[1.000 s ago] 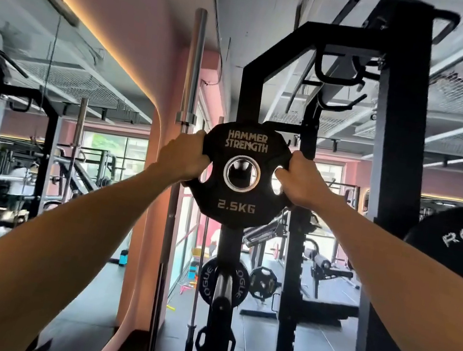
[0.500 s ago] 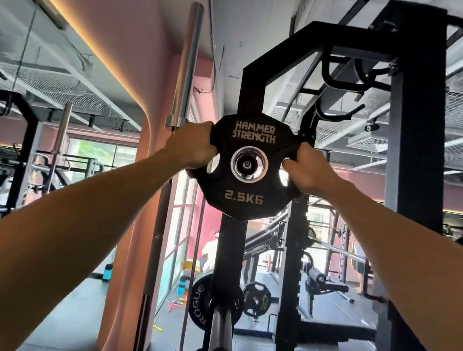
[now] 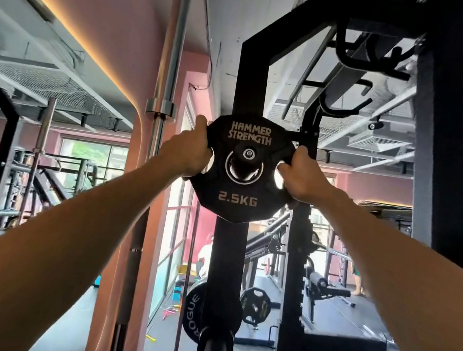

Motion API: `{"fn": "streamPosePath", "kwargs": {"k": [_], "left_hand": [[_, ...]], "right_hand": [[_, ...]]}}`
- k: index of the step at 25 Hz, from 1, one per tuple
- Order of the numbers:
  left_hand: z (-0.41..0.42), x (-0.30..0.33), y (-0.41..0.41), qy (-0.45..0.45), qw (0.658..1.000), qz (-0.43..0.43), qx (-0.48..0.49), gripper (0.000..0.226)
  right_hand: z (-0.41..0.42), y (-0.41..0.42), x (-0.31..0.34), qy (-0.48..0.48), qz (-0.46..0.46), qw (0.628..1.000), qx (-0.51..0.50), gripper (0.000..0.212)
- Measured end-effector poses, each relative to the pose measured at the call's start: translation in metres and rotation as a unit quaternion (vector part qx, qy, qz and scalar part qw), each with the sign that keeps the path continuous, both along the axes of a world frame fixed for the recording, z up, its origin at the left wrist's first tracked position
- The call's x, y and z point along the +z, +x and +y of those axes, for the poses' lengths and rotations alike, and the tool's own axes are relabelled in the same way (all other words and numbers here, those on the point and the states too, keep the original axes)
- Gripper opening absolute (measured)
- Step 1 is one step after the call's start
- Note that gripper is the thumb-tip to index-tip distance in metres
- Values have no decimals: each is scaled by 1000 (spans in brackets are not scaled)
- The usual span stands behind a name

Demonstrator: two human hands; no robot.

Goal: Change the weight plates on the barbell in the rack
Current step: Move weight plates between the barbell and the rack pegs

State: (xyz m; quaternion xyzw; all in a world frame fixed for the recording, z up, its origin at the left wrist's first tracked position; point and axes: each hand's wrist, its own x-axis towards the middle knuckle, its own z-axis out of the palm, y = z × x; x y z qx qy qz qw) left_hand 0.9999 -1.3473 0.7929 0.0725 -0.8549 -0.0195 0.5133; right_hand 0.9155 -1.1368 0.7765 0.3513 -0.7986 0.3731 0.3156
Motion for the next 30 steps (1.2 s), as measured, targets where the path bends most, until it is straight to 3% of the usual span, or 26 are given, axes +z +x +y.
{"fn": "streamPosePath", "kwargs": {"k": [11, 17, 20, 24, 27, 30], "left_hand": [[-52, -16, -101, 26, 998, 43, -38, 19], [-57, -13, -109, 22, 998, 48, -47, 21], [-54, -15, -102, 18, 1000, 15, -18, 23], [-53, -40, -92, 70, 996, -37, -41, 48], [-58, -70, -68, 67, 991, -98, -61, 56], [-56, -111, -34, 68, 982, -172, -43, 53]], "right_hand": [[-58, -98, -10, -25, -6, 1000, -6, 28], [-66, -117, -9, -32, 14, 999, -29, 34], [-68, -109, -16, 20, -2, 995, -97, 44], [-64, -95, -30, 128, -20, 979, -159, 44], [-43, -76, -52, 179, -58, 976, -111, 45], [-16, -62, -96, 159, -127, 978, -37, 56]]}}
